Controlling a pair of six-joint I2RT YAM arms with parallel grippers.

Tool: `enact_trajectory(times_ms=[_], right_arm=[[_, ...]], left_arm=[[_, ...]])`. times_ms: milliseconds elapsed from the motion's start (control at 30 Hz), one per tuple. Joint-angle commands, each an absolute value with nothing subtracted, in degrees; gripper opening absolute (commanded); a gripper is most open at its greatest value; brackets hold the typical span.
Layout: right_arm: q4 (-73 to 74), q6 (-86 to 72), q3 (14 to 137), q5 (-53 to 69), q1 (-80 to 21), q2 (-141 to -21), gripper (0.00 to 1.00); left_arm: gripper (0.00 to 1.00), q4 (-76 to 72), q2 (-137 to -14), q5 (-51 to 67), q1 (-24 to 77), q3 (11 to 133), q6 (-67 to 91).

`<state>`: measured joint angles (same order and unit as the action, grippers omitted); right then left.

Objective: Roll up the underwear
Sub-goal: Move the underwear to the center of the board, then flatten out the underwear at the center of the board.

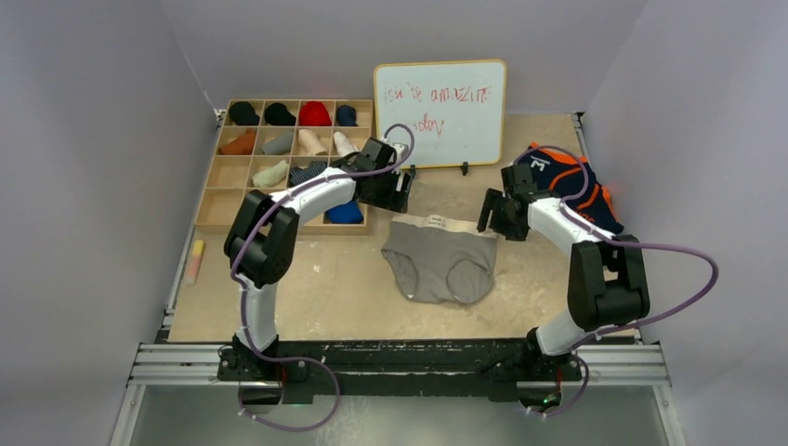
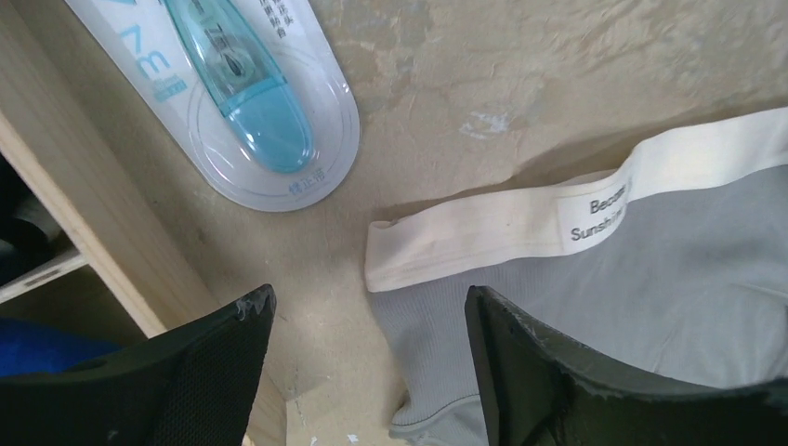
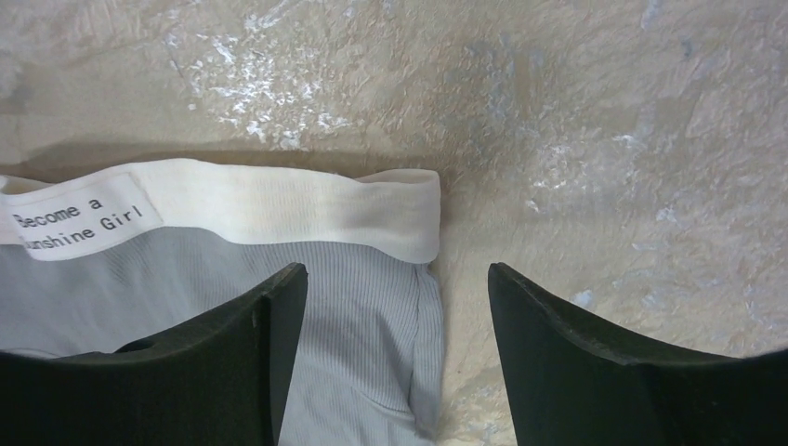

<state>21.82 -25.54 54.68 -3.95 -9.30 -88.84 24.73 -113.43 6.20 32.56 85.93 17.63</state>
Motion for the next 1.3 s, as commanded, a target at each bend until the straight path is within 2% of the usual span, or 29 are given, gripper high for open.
enact_trajectory(times_ms=[0, 167, 300, 467, 700, 767, 900, 1000, 1033, 1067, 1133, 1267], right_arm=[[20.0, -22.1, 56.6, -3.1, -8.7, -89.3, 0.73], [17.9, -22.7, 57.1, -0.1, -7.4, -91.5, 0.69], [18.1, -22.5, 58.1, -0.1, -6.6, -94.1, 0.64], [18.4, -23.1, 59.1, -0.1, -6.1, -97.1, 0.54], [17.3, -22.0, 58.4, -0.1, -5.8, -98.1, 0.45], [16.9, -21.4, 58.4, 1.0, -5.8, -97.7, 0.42], [16.7, -20.2, 59.1, 3.4, -5.7, -97.2, 0.36], [17.5, -19.4, 60.4, 4.2, -5.7, -96.8, 0.21], [17.9, -18.8, 61.2, 4.8, -5.7, -96.5, 0.17], [18.7, -18.4, 62.0, 5.1, -5.7, -96.2, 0.11], [20.9, -17.9, 63.2, 5.1, -5.7, -94.4, 0.0], [23.6, -17.3, 62.4, 6.9, -5.7, -83.4, 0.0]], left_arm=[[0.72, 25.4, -114.4, 5.9, 33.2, 87.8, 15.5], [0.68, 22.4, -115.4, 8.6, 33.2, 85.0, 16.2], [0.52, 22.0, -117.2, 9.2, 33.3, 85.2, 16.1], [0.52, 19.8, -118.2, 10.4, 33.2, 83.9, 16.1], [0.5, 17.6, -120.4, 10.7, 33.2, 82.9, 15.9], [0.46, 17.1, -121.1, 10.7, 33.2, 83.0, 15.8], [0.29, 15.9, -121.6, 12.1, 33.2, 83.0, 15.7], [0.12, 13.7, -120.7, 12.8, 33.2, 82.2, 15.8], [0.03, 13.0, -120.2, 12.9, 33.2, 81.9, 16.0], [0.0, 12.8, -119.3, 12.9, 33.1, 81.8, 16.0], [0.0, 12.1, -116.6, 12.8, 33.2, 80.8, 16.4], [0.0, 11.4, -106.8, 12.1, 33.3, 76.5, 17.9]])
